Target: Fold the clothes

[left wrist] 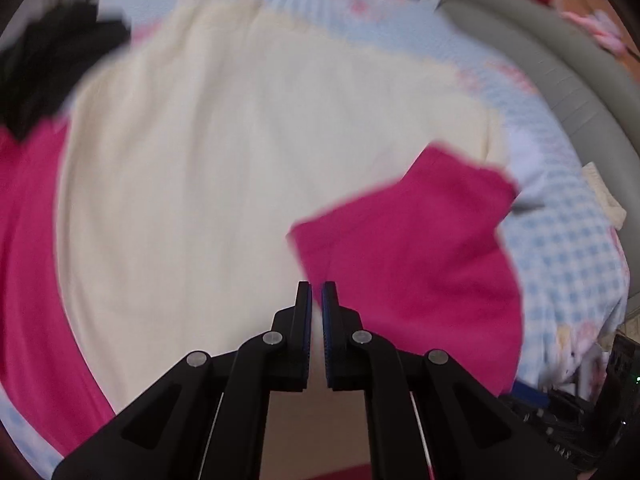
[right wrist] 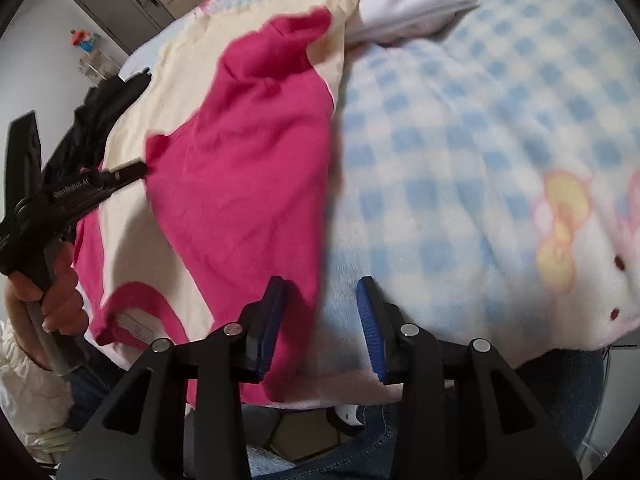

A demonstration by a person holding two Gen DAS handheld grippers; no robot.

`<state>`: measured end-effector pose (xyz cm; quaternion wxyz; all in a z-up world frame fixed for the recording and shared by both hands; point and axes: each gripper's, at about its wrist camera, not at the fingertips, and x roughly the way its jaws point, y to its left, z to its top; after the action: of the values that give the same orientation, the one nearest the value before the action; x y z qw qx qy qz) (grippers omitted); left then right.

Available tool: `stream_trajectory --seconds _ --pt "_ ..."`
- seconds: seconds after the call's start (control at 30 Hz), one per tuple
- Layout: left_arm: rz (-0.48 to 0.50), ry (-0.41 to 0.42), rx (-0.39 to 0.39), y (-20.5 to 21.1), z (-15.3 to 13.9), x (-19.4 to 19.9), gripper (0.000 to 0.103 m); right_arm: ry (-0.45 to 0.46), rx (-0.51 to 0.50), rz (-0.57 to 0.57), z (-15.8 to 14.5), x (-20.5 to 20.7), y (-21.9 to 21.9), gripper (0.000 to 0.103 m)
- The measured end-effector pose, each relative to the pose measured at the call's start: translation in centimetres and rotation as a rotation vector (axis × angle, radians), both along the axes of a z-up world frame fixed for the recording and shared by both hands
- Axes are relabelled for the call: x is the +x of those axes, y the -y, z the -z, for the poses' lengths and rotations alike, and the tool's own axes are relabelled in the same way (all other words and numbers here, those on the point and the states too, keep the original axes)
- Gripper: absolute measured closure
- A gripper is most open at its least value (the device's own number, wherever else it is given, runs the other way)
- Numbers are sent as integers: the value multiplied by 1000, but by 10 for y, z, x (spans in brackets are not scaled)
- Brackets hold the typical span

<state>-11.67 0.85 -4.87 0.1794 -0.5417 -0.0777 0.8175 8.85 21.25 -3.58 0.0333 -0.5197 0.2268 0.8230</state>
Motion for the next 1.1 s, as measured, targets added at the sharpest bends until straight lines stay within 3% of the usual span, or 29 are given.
stream_trajectory --seconds 0.1,0.17,0.23,0.33,0.37,0.47,0.6,0.7,0.73,0.83,1.0,1.1 --pt "-27 -13 43 15 -4 -5 92 -62 -7 -3 -16 -5 -5 65" --pt "-8 -20 84 17 -8 -14 64 -120 25 -4 -37 -17 -13 65" --pt "31 -5 125 14 -8 -24 53 -161 47 -8 -53 -27 -21 65" --pt "84 28 74 -11 1 -32 56 -206 82 -15 -77 -54 -39 65" --pt "93 18 28 -18 4 -31 65 -203 106 -5 -81 -63 -49 65" --pt "114 -7 -16 -31 5 -32 74 -192 141 14 -90 -95 -70 65" --pt "139 -7 -21 -39 3 -34 77 -115 149 -9 -73 -125 -75 65" --pt "153 -29 -53 -48 1 -35 92 -56 168 -44 -59 -141 -74 65" --pt "158 -37 -58 -50 -1 -37 97 -36 174 -55 -54 -147 -74 76" --pt "186 -83 -52 -60 -17 -46 98 22 195 -88 -41 -163 -74 94" --pt "264 -194 0 -92 -52 -61 99 -64 358 -17 -81 -134 -95 96" --pt "291 -205 -25 -119 -47 -81 98 -84 301 74 -90 -122 -128 94"
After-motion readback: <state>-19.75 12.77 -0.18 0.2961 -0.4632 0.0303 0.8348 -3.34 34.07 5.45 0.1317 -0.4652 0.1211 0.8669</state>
